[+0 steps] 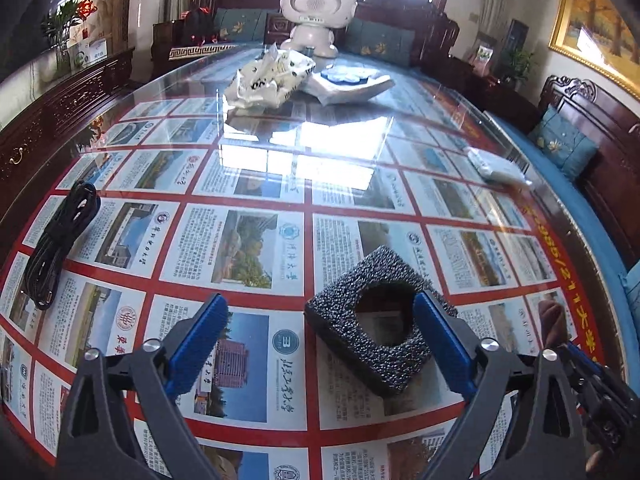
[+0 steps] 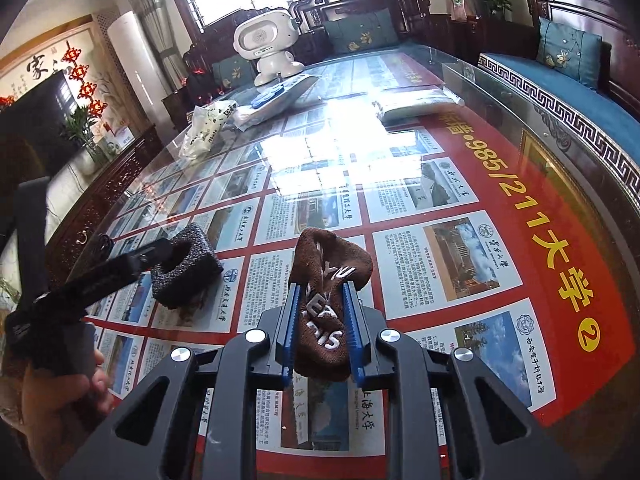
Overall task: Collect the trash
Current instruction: 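Grasp the black foam square with the left tool while the right tool grasps the brown cloth, then carry the foam square and brown cloth over the yellow bin and open both tools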
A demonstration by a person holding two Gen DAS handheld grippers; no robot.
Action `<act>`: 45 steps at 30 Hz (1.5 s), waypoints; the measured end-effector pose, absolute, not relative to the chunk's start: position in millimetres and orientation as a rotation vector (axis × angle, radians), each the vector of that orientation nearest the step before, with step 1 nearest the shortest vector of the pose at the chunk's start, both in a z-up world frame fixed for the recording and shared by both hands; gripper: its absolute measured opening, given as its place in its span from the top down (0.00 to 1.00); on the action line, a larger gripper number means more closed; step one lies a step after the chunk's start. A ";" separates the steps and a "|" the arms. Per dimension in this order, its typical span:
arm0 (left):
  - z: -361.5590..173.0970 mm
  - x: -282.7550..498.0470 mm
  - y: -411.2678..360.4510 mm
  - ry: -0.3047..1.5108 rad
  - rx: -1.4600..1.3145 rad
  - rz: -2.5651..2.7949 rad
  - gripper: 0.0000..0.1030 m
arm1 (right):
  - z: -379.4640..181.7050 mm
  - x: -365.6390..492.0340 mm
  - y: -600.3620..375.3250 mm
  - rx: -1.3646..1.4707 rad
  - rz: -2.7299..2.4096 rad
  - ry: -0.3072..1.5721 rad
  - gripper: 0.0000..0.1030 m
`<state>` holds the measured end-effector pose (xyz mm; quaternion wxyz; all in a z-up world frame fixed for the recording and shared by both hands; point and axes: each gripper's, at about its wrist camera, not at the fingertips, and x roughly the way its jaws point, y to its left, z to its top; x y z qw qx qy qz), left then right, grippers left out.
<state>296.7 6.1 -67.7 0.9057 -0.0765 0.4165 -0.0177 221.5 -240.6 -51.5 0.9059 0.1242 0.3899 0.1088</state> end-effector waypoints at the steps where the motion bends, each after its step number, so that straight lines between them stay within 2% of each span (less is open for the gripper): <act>1: -70.3 297.5 5.2 0.873 -0.154 -0.039 0.14 | -50.8 220.7 -239.9 0.255 0.230 0.804 0.79; 3: -75.6 298.7 4.1 0.890 -0.145 -0.042 0.33 | -49.6 220.2 -238.5 0.257 0.238 0.801 0.79; 4: -76.2 298.7 2.6 0.891 -0.126 -0.032 0.39 | -49.0 219.7 -238.3 0.260 0.242 0.800 0.79; 6: -75.3 297.6 3.6 0.897 -0.139 -0.055 0.68 | -48.0 217.8 -238.3 0.262 0.250 0.797 0.79; 13: -62.8 272.0 -3.5 0.832 -0.142 -0.106 0.70 | -41.5 205.3 -237.2 0.259 0.263 0.782 0.79; 23: -15.0 192.3 -19.0 0.702 -0.106 -0.230 0.70 | -8.8 156.3 -240.8 0.234 0.269 0.708 0.79; 34: 9.0 84.0 -44.5 0.650 -0.070 -0.389 0.70 | 22.2 41.5 -262.2 0.214 0.247 0.610 0.79; 45: -4.7 -25.1 -88.0 0.652 -0.030 -0.555 0.70 | 4.8 -80.5 -292.4 0.211 0.170 0.594 0.79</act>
